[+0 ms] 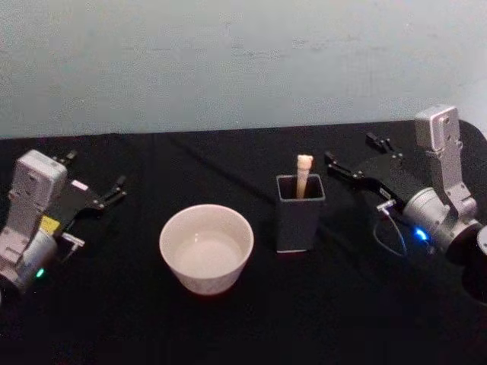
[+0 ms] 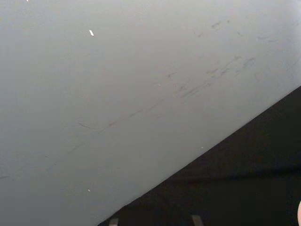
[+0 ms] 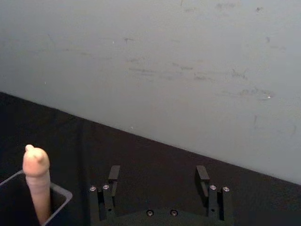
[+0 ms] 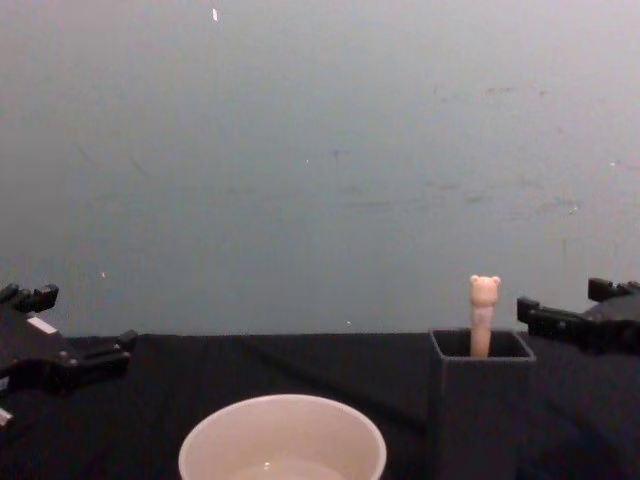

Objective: Pick up the stirring spoon with one hand, stir inside the cup, then place it back in its original position.

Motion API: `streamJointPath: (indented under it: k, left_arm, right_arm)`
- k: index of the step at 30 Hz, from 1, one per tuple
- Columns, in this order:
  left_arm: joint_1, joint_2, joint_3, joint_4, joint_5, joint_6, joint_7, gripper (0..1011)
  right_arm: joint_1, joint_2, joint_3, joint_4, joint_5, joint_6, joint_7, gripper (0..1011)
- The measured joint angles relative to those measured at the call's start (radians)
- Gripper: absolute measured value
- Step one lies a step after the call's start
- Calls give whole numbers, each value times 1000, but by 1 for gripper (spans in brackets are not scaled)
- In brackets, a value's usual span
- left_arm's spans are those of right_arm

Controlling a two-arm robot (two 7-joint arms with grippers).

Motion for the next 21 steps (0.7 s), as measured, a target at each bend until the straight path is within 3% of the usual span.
streamJointPath:
  k: [21]
  left_arm:
    - [0,0,0,0,0,0,0,1002]
  right_arm:
    - [0,5,-1,-8,2,-5,1,1000]
